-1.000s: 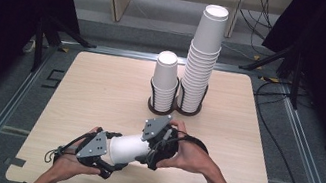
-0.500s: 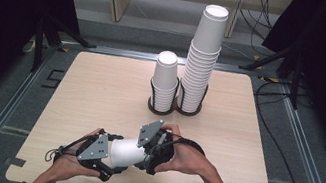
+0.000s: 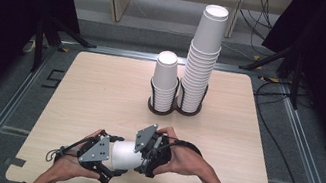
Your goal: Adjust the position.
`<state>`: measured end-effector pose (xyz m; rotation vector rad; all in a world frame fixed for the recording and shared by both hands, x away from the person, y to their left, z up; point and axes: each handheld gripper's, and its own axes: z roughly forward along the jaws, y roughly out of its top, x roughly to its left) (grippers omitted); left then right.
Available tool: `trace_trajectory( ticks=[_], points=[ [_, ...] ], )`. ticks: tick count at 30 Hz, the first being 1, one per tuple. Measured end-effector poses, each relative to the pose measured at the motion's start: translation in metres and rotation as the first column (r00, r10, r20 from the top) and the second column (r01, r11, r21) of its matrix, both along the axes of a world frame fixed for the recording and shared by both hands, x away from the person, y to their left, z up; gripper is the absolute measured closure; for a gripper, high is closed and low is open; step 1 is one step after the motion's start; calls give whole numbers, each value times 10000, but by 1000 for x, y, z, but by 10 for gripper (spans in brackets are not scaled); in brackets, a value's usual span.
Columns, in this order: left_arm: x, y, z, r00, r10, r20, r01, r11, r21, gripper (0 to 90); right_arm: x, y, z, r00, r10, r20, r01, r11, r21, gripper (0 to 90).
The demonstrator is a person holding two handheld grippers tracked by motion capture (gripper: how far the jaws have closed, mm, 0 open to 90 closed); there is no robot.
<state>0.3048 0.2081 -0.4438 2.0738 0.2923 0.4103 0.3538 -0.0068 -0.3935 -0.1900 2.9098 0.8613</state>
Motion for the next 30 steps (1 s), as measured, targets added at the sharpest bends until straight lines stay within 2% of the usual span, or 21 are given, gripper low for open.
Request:
trace_trajectory(
  ticks=[1,3,4,5,6,7,8,9,10,12,13,14,15,16,17,21,22,25,28,29,30],
  points=[
    [0,0,0,10000,0,0,0,10000,0,51,-1,-1,1,9997,-74,-236,78,9999,149,214],
    [2,2,-1,9998,178,-132,-187,9974,-691,36,-1,-1,1,9990,-59,-451,73,9995,317,215],
    [4,6,-1,9998,81,-198,-109,9898,-1424,38,2,-5,3,9982,-139,-575,175,9980,613,216],
    [4,6,-1,9998,81,-198,-109,9898,-1424,37,5,-8,4,9972,-83,-739,149,9960,885,217],
    [5,9,0,9998,85,-200,-117,9862,-1654,37,5,-8,4,9972,-83,-739,149,9960,885,217],
    [4,11,2,9996,65,-260,-122,9745,-2242,34,10,-12,4,9964,-9,-843,123,9908,1350,217],
    [5,12,3,9997,14,-224,-69,9693,-2456,32,12,-16,5,9955,28,-950,128,9865,1630,217],
    [5,12,3,9997,14,-224,-69,9693,-2456,30,12,-16,5,9955,28,-950,128,9865,1630,217],
    [4,13,4,9995,44,-301,-128,9588,-2838,29,13,-20,6,9909,57,-1344,216,9793,2011,217],
    [4,14,5,9994,18,-348,-119,9560,-2931,22,14,-21,6,9894,108,-1449,218,9749,2215,217],
    [5,12,4,9992,-88,-396,-50,9425,-3342,22,13,-22,6,9849,178,-1723,255,9689,2461,217],
    [3,13,5,9990,-55,-447,-94,9452,-3264,21,14,-23,6,9827,309,-1827,180,9654,2601,217],
    [3,11,5,9994,-196,-301,75,9334,-3587,18,14,-24,5,9802,478,-1924,91,9586,2846,217],
    [2,12,6,9995,-124,-285,20,9403,-3402,8,14,-24,5,9787,576,-1973,24,9566,2913,217],
    [2,12,6,9995,-124,-285,20,9403,-3402,0,14,-23,5,9780,639,-1985,-20,9547,2975,217],
    [0,11,7,9997,-185,-153,118,9332,-3592,5,14,-23,4,9745,807,-2093,-117,9501,3119,216],
    [-1,12,8,9998,-176,24,173,9370,-3488,24,14,-23,4,9746,813,-2084,-126,9501,3117,216],
    [-2,12,9,9998,-197,-35,171,9315,-3634,38,15,-24,4,9721,797,-2204,-57,9482,3176,217],
    [-1,12,10,9994,-334,-7,310,9366,-3491,45,16,-25,3,9733,908,-2106,-184,9462,3231,219],
    [-1,12,10,9995,-326,50,324,9414,-3358,49,16,-25,1,9732,896,-2119,-187,9488,3153,219],
    [-1,12,10,9993,-360,51,356,9408,-3370,52,16,-25,1,9735,872,-2115,-170,9495,3134,220]
  ],
)
